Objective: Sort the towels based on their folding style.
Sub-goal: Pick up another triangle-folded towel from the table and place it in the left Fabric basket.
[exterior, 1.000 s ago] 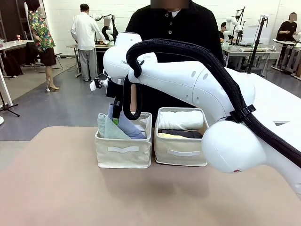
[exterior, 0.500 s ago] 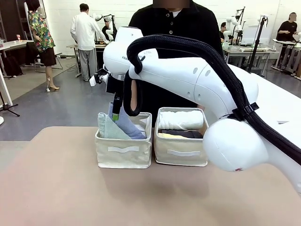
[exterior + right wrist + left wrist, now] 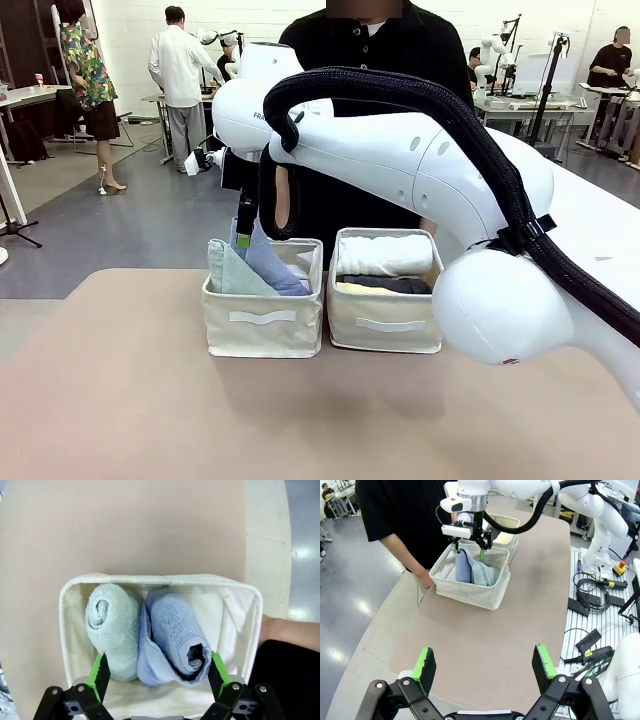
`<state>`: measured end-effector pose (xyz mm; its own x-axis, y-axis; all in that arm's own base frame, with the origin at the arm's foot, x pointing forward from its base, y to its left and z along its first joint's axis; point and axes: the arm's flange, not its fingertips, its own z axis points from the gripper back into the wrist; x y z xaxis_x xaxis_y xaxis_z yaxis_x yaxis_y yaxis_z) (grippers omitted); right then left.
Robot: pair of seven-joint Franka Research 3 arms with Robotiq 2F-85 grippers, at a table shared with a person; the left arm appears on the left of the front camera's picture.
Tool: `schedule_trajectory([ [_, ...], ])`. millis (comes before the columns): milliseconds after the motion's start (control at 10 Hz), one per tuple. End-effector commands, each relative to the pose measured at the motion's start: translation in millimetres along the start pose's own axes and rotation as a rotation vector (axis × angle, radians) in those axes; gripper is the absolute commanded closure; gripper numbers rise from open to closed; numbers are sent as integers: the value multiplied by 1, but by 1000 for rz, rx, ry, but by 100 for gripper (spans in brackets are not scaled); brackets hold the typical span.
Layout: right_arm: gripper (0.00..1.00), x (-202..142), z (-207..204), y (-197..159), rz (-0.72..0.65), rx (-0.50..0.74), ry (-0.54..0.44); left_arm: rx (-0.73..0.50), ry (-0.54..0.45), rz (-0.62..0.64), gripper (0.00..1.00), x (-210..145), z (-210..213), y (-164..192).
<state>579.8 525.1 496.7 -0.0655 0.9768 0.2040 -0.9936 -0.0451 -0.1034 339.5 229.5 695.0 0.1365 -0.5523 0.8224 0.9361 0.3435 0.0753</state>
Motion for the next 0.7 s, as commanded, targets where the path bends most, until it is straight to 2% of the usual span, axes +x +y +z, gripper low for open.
schedule_trajectory([
  [0,0,13,16,-1,-20,-38,30,4,-14,-8,0,1,1,-2],
  [300,0,17,66,28,-10,-111,48,4,-14,-8,0,1,1,-2],
  [600,0,8,81,47,-32,-94,78,4,-14,-8,0,1,1,-2],
])
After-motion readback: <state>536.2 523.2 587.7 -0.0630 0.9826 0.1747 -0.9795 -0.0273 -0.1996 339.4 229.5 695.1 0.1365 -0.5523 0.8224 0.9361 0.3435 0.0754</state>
